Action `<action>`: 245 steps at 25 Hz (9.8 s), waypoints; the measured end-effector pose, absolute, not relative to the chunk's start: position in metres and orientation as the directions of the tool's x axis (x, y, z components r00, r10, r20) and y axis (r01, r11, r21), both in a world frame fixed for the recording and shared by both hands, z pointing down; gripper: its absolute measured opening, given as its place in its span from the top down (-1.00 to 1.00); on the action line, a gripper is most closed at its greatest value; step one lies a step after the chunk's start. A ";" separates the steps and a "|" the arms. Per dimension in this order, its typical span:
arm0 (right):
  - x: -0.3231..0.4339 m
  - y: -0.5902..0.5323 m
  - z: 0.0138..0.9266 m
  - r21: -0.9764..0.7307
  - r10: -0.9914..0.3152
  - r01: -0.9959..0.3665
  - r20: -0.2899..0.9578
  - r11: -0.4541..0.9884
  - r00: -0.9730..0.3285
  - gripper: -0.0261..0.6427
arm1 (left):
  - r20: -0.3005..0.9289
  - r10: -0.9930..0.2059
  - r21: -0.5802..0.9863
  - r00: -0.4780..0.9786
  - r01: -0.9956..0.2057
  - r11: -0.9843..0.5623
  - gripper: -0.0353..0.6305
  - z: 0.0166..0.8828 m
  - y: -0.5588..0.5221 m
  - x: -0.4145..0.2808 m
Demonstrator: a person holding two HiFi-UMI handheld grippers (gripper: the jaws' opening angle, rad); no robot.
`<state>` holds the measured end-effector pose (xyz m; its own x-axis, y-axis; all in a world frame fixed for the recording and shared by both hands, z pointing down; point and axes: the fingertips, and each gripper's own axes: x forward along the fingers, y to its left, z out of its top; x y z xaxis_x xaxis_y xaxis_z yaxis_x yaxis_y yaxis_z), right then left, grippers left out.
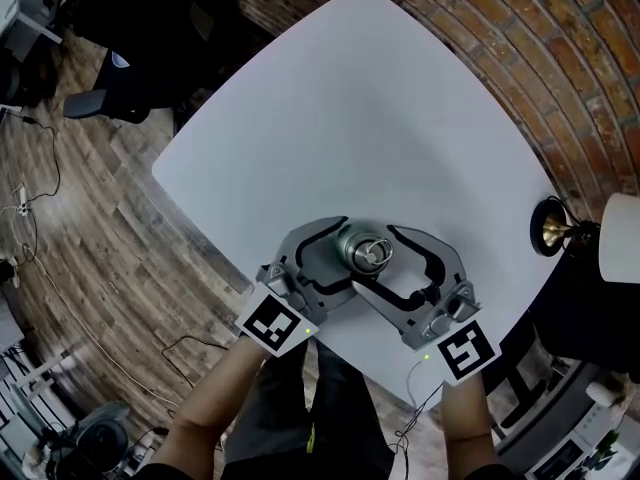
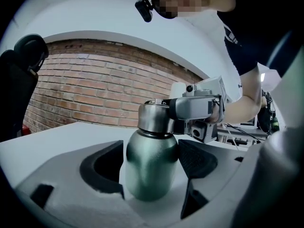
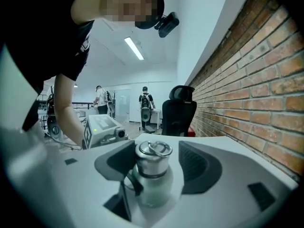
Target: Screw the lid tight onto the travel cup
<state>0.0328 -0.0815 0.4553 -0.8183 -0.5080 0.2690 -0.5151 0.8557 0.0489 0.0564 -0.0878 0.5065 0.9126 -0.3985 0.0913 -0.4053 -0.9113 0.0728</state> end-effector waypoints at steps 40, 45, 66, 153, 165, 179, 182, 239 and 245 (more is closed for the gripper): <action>0.034 -0.088 0.457 0.065 -0.811 -0.814 0.160 0.578 -0.563 0.15 | 0.095 -0.513 0.046 0.853 -0.519 -0.854 -0.15 0.507 -0.090 0.060; 0.027 -0.080 0.458 0.039 -0.727 -0.734 0.189 0.677 -0.660 0.09 | 0.092 -0.514 0.058 0.853 -0.520 -0.852 -0.15 0.507 -0.088 0.058; 0.028 -0.080 0.462 0.006 -0.379 -0.392 0.279 0.920 -0.882 0.06 | 0.095 -0.500 0.058 0.861 -0.506 -0.860 -0.15 0.506 -0.088 0.060; 0.033 -0.080 0.449 0.059 -0.748 -0.754 0.203 0.654 -0.632 0.12 | 0.078 -0.489 0.063 0.869 -0.493 -0.867 -0.15 0.506 -0.089 0.060; 0.065 -0.060 0.437 0.007 -0.792 -0.816 0.247 0.578 -0.559 0.12 | 0.065 -0.508 0.152 0.859 -0.512 -0.846 -0.18 0.495 -0.076 0.051; 0.090 -0.017 0.396 0.090 -0.854 -0.875 0.287 0.475 -0.434 0.61 | 0.167 -0.570 0.107 0.804 -0.590 -0.800 0.33 0.477 -0.048 0.004; 0.096 -0.012 0.385 0.093 -0.870 -0.890 0.281 0.446 -0.406 0.73 | 0.167 -0.577 0.118 0.799 -0.597 -0.793 0.57 0.468 -0.045 0.000; 0.183 0.037 0.198 0.112 -0.956 -0.950 0.011 0.292 -0.293 0.88 | -0.088 -0.796 -0.040 0.599 -0.801 -0.598 0.82 0.178 0.025 -0.116; 0.177 0.034 0.214 0.102 -0.952 -0.947 0.026 0.305 -0.304 0.88 | -0.109 -0.803 -0.037 0.586 -0.809 -0.586 0.82 0.179 0.024 -0.115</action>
